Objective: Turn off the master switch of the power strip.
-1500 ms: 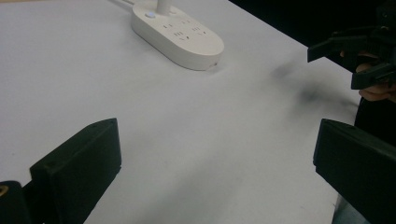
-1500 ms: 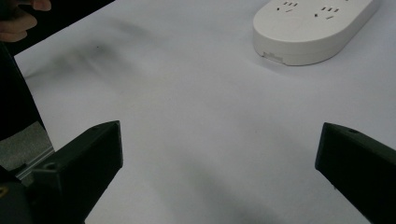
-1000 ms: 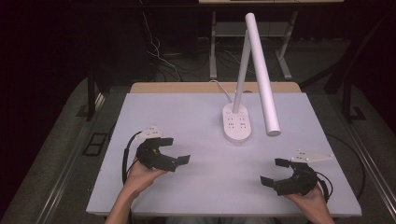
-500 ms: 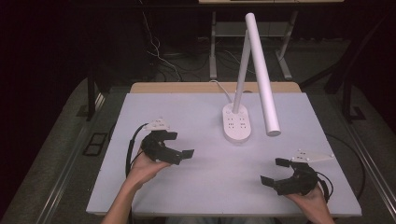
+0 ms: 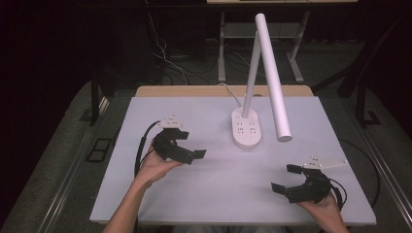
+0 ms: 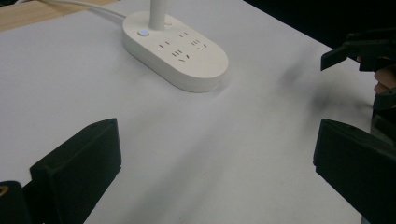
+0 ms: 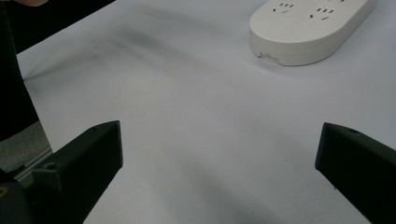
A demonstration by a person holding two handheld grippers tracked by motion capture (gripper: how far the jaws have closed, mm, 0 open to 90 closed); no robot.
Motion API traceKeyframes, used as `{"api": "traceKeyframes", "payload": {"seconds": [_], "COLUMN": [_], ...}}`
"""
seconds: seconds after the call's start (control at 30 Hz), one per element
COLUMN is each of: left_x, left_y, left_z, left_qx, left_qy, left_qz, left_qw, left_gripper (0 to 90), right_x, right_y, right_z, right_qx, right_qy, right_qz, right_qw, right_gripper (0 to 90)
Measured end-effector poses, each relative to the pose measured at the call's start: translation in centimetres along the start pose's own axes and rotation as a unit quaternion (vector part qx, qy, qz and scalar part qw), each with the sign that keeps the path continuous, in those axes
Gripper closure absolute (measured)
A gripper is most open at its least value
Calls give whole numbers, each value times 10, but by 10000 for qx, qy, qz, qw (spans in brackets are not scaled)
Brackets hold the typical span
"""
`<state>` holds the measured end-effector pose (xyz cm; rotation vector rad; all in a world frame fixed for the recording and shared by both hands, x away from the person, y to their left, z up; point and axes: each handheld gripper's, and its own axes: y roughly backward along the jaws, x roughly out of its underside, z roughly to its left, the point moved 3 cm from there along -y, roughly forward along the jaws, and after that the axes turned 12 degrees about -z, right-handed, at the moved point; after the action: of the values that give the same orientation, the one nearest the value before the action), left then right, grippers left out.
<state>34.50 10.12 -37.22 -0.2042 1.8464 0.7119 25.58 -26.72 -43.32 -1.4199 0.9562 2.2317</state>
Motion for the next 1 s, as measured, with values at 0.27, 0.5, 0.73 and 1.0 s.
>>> {"api": "traceKeyframes", "payload": {"seconds": [0.27,0.5,0.73,1.0], "left_x": [-8,-17,-22,-34], "left_y": [-6,-11,-19,-30], "left_z": [4,7,13,20], "left_qx": [6,28,49,64], "left_qy": [-59,-107,-147,-195], "left_qz": [49,95,167,281], "left_qw": [10000,9999,9997,9994], "left_gripper": [0,0,0,0], "right_x": [0,1,1,1], "right_y": [0,1,2,2], "right_z": [0,0,-1,-2], "right_qx": [8,18,37,55], "right_qy": [-27,-60,-15,-22], "right_qz": [19,12,-24,-10], "right_qw": [10000,10000,10000,10000], "right_gripper": [1,1,1,1]}}
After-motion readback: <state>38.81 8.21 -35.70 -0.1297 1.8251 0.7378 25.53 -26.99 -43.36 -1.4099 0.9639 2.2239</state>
